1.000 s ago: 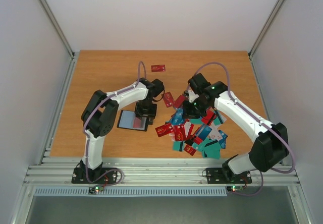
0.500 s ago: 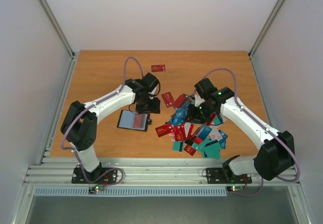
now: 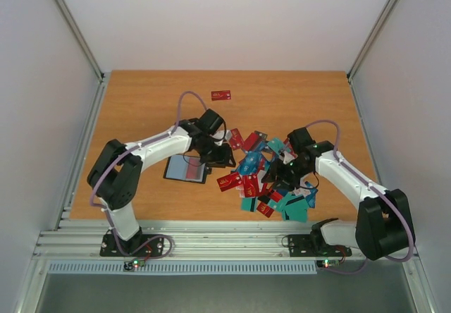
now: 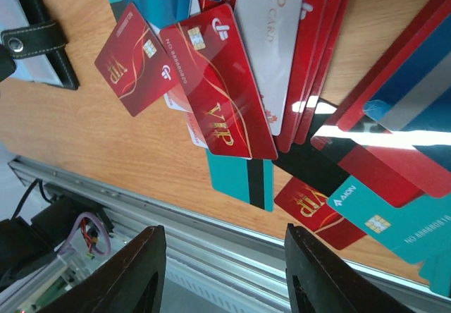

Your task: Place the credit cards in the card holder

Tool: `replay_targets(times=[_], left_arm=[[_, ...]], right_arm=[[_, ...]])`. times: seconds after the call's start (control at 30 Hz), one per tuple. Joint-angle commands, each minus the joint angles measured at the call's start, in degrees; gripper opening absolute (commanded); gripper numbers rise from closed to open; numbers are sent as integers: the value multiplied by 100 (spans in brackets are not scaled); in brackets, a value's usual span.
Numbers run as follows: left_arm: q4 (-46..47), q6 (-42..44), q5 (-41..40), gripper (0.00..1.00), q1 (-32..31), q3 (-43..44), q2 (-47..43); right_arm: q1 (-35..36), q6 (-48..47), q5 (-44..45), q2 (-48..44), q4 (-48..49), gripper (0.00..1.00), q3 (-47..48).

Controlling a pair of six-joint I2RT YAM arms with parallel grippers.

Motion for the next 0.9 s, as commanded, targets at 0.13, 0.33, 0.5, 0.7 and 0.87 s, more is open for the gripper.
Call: replay_targets(times=[0.13,0.33,0.5,0.7,0.87], left_arm=[[483,-33,540,38,-367,264,673],[447,-118,500,34,-644,609,1229],[361,-100,477,33,-705,842,1557],[220,24,499,33,-705,1042,1837],[232,24,538,33,-718,1063,1952]], right_arm=[[-42,219,-729,392,1118,49,-518],[-42,185,-828,892,1434,48,-626],[-43,256,-939,1108,1657,48,-765],[-43,321,-1028,1290,1799,48,-891],[-42,382,-1139,1458,1964,47,-975]])
